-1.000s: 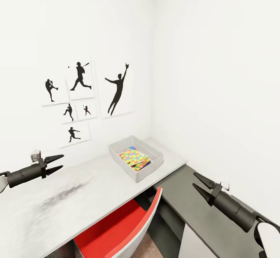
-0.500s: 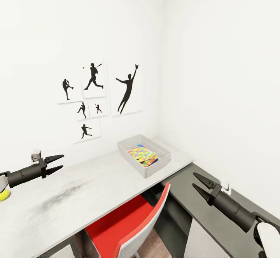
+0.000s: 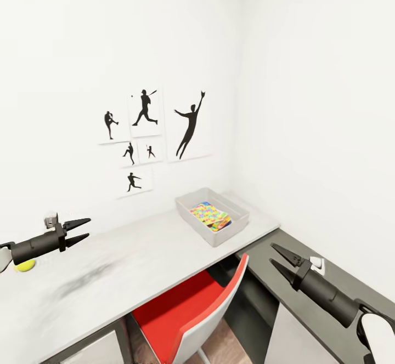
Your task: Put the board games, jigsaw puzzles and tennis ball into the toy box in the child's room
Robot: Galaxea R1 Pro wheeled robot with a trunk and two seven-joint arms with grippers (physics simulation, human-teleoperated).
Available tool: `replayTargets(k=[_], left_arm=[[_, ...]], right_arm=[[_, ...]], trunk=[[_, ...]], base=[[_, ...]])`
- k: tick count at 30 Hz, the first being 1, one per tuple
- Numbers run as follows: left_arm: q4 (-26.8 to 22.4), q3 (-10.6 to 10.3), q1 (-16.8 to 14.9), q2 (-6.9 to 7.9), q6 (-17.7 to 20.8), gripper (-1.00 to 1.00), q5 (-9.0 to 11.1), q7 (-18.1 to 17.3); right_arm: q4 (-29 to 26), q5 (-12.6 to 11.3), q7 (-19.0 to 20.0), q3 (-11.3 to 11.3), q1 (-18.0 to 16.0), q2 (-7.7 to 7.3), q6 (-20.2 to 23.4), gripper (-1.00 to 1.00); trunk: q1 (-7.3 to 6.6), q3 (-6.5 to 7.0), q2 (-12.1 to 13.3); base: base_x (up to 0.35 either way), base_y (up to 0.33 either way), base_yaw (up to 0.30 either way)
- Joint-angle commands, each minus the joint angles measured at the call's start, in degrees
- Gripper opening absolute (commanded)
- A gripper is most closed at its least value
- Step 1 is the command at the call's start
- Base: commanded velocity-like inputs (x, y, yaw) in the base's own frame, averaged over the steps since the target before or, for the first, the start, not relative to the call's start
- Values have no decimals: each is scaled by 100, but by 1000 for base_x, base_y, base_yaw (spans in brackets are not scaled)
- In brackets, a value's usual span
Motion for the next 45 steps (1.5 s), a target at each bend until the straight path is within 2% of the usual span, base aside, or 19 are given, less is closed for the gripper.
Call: replayTargets(k=[1,18,24,45], left_arm=[[9,-42,-7,6,33,100,50,-7],[11,-42,-7,9,33,100,50,-8],[10,-42,-7,14,33,100,50,-8],[17,-42,-7,16,33,100,27,-7]], right_arm=[[0,43,49,-10,-2,0,24,100],[10,43,49,-13,-2,1,16,100],[9,43,54,-16,-2,-3,-111,100],[16,43,49,2,-2,1,-160,100]], trunk=[[2,-3,-5],[2,-3,-5],[2,-12,-5],[2,-15,-5]], base=[[-3,1,259],[0,0,279],[0,0,272],[-47,1,22]])
